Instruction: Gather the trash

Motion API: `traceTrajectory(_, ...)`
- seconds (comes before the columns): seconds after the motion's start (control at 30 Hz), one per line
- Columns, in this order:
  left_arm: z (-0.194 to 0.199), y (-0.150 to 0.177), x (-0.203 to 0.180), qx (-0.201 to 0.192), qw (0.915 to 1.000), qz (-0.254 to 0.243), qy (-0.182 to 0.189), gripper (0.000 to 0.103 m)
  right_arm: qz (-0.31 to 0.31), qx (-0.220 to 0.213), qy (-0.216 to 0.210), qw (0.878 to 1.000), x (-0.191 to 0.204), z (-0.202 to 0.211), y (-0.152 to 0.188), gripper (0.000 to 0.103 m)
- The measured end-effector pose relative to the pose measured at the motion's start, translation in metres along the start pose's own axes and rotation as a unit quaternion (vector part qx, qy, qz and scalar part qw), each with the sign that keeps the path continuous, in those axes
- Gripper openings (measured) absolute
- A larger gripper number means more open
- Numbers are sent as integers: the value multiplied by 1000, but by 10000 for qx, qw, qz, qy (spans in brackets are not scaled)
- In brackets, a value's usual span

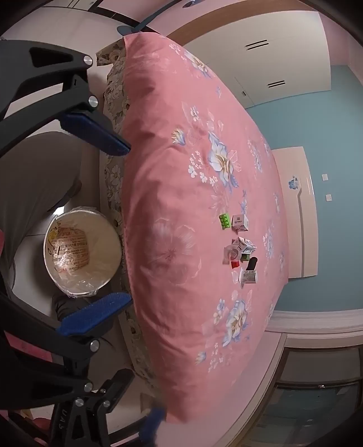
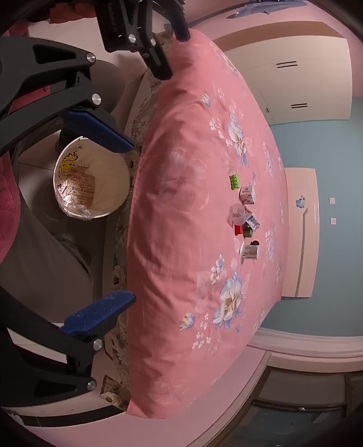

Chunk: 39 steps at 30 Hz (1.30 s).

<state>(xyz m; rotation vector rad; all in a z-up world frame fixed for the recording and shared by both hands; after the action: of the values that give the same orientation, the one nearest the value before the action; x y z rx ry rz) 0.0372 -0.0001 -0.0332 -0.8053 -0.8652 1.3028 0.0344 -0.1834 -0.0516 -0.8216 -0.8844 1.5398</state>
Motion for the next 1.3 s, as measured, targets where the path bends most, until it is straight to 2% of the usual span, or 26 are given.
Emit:
traceTrajectory(0.23,-5,0,5,47,9999,55,77,100,-14,28,-29,10000,1,-1,0,97)
traceTrajectory(0.27,2,-4,2,-66,10000,-39,-37,100,20,10,-25,10000,2,0,0,97)
traceTrajectory(1.3,6,-4,3,-66,10000,-12,5,100,44,10,-62,10000,2,1,0,97)
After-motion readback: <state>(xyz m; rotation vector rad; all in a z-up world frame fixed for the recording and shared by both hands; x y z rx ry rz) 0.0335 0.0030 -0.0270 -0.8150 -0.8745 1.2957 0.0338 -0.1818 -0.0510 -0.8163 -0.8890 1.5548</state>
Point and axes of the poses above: each gripper's, at about its wrist camera, not at the fingertips, and z roughly against the way its jaws point, x to its left, y to its underside, the point moved 5 cm from there along -z, roughly the way its jaws point, and after that the axes turned 14 degrees about -x, right-handed, at the moved point
